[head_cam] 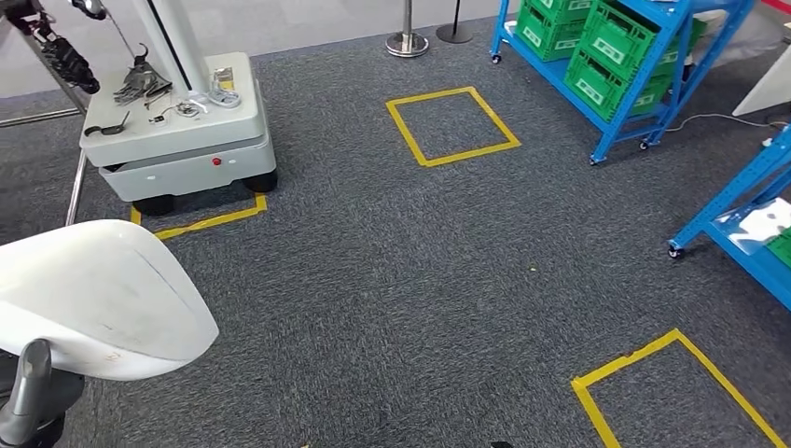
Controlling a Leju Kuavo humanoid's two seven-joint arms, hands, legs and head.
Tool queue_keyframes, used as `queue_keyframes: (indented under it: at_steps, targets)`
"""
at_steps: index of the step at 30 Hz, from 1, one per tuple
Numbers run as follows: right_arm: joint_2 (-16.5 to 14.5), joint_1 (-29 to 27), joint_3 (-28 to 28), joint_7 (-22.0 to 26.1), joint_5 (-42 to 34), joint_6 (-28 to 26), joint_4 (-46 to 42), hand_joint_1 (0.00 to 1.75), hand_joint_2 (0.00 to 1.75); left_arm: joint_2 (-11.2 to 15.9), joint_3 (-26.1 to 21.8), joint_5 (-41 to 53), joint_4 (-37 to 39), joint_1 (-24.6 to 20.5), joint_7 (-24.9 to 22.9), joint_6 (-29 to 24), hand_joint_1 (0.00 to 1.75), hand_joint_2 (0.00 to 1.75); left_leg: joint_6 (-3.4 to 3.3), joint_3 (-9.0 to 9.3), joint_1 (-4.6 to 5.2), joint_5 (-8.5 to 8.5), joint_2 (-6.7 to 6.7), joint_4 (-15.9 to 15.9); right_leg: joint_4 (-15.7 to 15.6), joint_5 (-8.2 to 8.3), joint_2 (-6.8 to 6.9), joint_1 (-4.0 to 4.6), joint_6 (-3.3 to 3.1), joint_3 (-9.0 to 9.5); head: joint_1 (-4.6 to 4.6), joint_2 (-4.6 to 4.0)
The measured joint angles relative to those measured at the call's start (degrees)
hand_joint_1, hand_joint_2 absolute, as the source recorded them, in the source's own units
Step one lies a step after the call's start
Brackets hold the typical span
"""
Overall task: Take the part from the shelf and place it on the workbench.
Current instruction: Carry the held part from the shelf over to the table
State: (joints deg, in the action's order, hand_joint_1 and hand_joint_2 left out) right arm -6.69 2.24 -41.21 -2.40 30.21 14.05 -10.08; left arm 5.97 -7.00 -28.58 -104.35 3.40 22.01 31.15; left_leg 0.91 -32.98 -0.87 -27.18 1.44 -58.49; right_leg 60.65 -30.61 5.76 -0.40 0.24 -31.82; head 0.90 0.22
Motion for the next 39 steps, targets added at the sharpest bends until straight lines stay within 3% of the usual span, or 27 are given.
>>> queue_keyframes:
  at_steps: [2,4,5,6,7,9,11,13,14,16,17,18,20,21,22,25,26,28,29,31,33,35,36,37,39]
  targets:
    - [0.0,-0.09,-0.01,0.09,0.23,0.0,0.0,0.0,0.0,0.0,-0.02,-0.01,-0.06,-0.21,0.1,0.06,1.75,1.75,-0.48,-0.05,-0.1,0.32,-1.34,0.14,6.05,-3.51,-3.84,-0.17,0.33,-2.64,-0.05,0.0]
    - [0.0,-0.28,-0.02,0.08,0.4,0.0,0.01,0.0,0.0,-0.01,-0.01,-0.01,0.0,-0.25,0.1,0.09,1.75,1.75,-0.66,-0.32,-0.02,0.47,-2.98,0.06,13.1,-6.24,-5.32,-0.13,0.26,-6.11,-0.07,0.0]
    - [0.0,-0.36,-0.01,0.09,0.49,0.0,0.01,0.0,0.0,-0.02,-0.01,-0.01,0.01,-0.16,0.11,0.12,1.75,1.75,-0.67,-0.41,0.02,0.52,-3.87,-0.02,14.44,-6.12,-5.51,-0.11,0.14,-6.89,-0.07,0.0]
    - [0.0,-0.39,-0.01,0.12,0.57,0.0,0.01,0.0,0.0,-0.02,-0.01,-0.01,0.0,-0.05,0.12,0.16,1.75,1.75,-0.64,-0.47,0.04,0.54,-4.77,-0.13,13.56,-4.93,-5.7,-0.1,-0.02,-6.63,-0.07,0.0]
    - [0.0,-0.4,0.0,0.16,0.63,0.0,0.01,0.0,0.0,-0.03,-0.01,-0.01,-0.02,0.08,0.13,0.21,1.75,1.75,-0.57,-0.49,0.02,0.57,-5.65,-0.25,10.48,-2.9,-6.18,-0.13,-0.21,-5.28,-0.07,0.0]
    - [0.01,-0.4,0.01,0.21,0.72,0.0,0.0,0.0,0.0,-0.1,-0.02,-0.02,-0.06,0.27,0.15,0.31,1.75,1.75,-0.18,-0.66,-0.01,0.57,-7.15,-0.51,2.67,0.53,-8.92,-0.24,-0.49,-1.78,-0.08,0.0]
    - [0.01,-0.35,0.01,0.25,0.79,0.0,0.0,0.0,0.0,-0.19,-0.02,-0.02,-0.12,0.38,0.17,0.36,1.75,1.75,0.63,-1.06,-0.1,0.76,-8.5,-0.53,-1.02,1.57,-10.68,-0.09,-0.7,-0.27,-0.09,0.0]
    - [-0.02,-0.26,0.01,0.34,0.9,0.0,0.0,0.0,0.0,-0.24,-0.11,-0.01,-0.28,0.58,0.21,0.38,1.75,1.75,1.56,-1.51,-0.27,1.17,-9.77,-0.18,-1.32,1.8,-9.56,0.1,-1.24,-0.26,-0.09,0.0]
    - [-0.05,-0.24,0.01,0.39,0.98,0.0,0.0,0.0,0.0,-0.24,-0.26,-0.01,-0.39,0.73,0.26,0.41,1.75,1.75,1.83,-1.76,-0.28,1.14,-9.31,-0.27,-1.58,2.02,-8.79,0.09,-1.66,-0.19,-0.08,0.0]
    - [-0.1,-0.3,0.01,0.64,1.21,0.0,0.0,0.0,0.0,-0.24,-0.68,-0.01,-0.59,0.68,0.31,0.48,1.75,1.75,2.15,-3.29,-0.09,-0.77,-6.05,-3.08,-2.14,2.39,-7.08,-0.02,-2.55,-0.07,0.03,0.0]
    - [-0.11,-0.33,0.01,0.74,1.38,0.0,0.0,0.0,0.0,-0.21,-0.88,-0.01,-0.61,0.45,0.32,0.51,1.75,1.75,2.21,-4.72,0.01,-2.71,-3.91,-6.33,-2.22,2.43,-6.2,0.09,-2.82,-0.1,0.08,0.0]
    - [-0.11,-0.37,0.01,0.82,1.55,0.0,0.0,0.0,0.0,-0.12,-1.05,-0.01,-0.54,0.08,0.31,0.52,1.75,1.75,2.34,-6.46,0.08,-4.76,-2.63,-10.18,-2.22,2.39,-5.31,0.23,-3.01,-0.16,0.12,0.0]
    - [-0.11,-0.37,0.01,0.75,1.94,0.0,0.0,0.0,0.0,0.39,-1.58,-0.21,-0.17,-0.62,0.31,0.43,1.75,1.75,2.53,-8.75,0.07,-6.88,-1.89,-15.76,-2.18,2.32,-3.44,0.45,-3.14,-0.28,0.13,0.0]
    - [-0.13,-0.32,0.01,0.68,2.05,0.0,0.0,0.0,0.0,0.8,-1.95,-0.44,0.07,-0.88,0.31,0.33,1.75,1.75,2.52,-8.33,0.08,-6.35,-1.73,-15.55,-2.15,2.28,-2.56,0.5,-3.18,-0.29,0.13,0.0]
    - [-0.15,-0.25,0.01,0.61,2.13,0.0,0.0,0.0,0.0,1.23,-2.33,-0.71,0.29,-1.12,0.31,0.23,1.75,1.75,2.45,-6.78,0.11,-4.99,-1.39,-13.19,-2.12,2.24,-1.73,0.54,-3.17,-0.28,0.13,0.0]
    - [-0.23,-0.08,0.01,0.6,2.15,0.0,0.0,0.0,0.0,2.18,-3.05,-1.3,0.61,-1.86,0.39,0.12,1.75,1.75,1.6,-0.3,0.55,-1.03,1.96,-2.24,-1.78,1.89,0.36,0.82,-2.71,-0.07,0.1,0.0]
    - [-0.25,-0.03,0.01,0.66,2.14,0.0,0.0,0.0,0.0,2.32,-3.21,-1.37,0.63,-2.04,0.43,0.12,1.75,1.75,1.21,0.59,0.73,-0.64,2.62,-0.57,-1.68,1.77,0.96,0.91,-2.44,0.02,0.08,0.0]
    - [-0.31,0.07,0.01,0.82,2.07,0.0,0.0,0.0,0.0,2.39,-3.54,-1.38,0.63,-2.16,0.47,0.02,1.75,1.75,0.53,0.38,0.89,-0.45,1.72,-0.09,-1.73,1.62,2.17,0.9,-1.87,0.31,0.06,0.0]
    - [-0.34,0.14,0.01,0.94,2.03,0.0,0.0,0.0,0.0,2.39,-3.68,-1.36,0.6,-2.14,0.49,-0.07,1.75,1.75,0.23,0.38,0.77,-0.28,0.98,0.08,-1.61,1.45,2.08,0.79,-1.5,0.42,0.07,0.0]
    - [-0.4,0.15,0.01,1.15,1.95,0.0,0.0,0.0,0.0,2.38,-3.81,-1.29,0.5,-2.31,0.61,-0.32,1.75,1.75,-0.36,0.57,0.36,0.14,-0.42,0.48,0.74,-0.27,-0.68,0.53,-0.78,-0.36,-0.03,0.0]
    - [-0.41,-0.02,0.01,1.21,1.89,0.0,0.0,0.0,0.0,2.25,-3.84,-1.21,0.45,-2.52,0.73,-0.53,1.75,1.75,-0.71,0.52,0.13,0.41,-1.79,0.53,7.37,-3.76,-4.33,0.21,-0.35,-3.44,-0.16,0.0]
    - [-0.43,-0.23,0.01,1.19,1.84,0.0,0.01,0.0,0.0,2.11,-3.87,-1.15,0.46,-2.5,0.76,-0.71,1.75,1.75,-0.8,0.27,0.12,0.48,-3.37,0.33,13.61,-5.81,-5.39,0.06,-0.19,-6.64,-0.19,0.0]
    - [-0.43,-0.29,0.01,1.19,1.81,0.0,0.02,0.0,0.0,2.1,-3.93,-1.14,0.44,-2.45,0.78,-0.83,1.75,1.75,-0.77,0.2,0.11,0.47,-4.24,0.18,14.06,-5.21,-5.5,0.0,-0.17,-7.03,-0.2,0.0]
    - [-0.44,-0.3,0.01,1.18,1.81,0.0,0.02,0.0,0.0,2.1,-4.09,-1.14,0.39,-2.35,0.81,-0.93,1.75,1.75,-0.68,0.16,0.07,0.43,-5.15,0.01,12.12,-3.51,-5.74,-0.09,-0.2,-6.28,-0.2,0.0]
    - [-0.44,-0.26,0.01,1.15,1.81,0.0,0.02,0.0,0.0,2.17,-4.69,-1.27,0.13,-2.06,0.91,-1.03,1.75,1.75,-0.25,0.07,-0.03,0.28,-6.76,-0.37,4.47,0.36,-7.71,-0.4,-0.29,-2.86,-0.19,0.0]
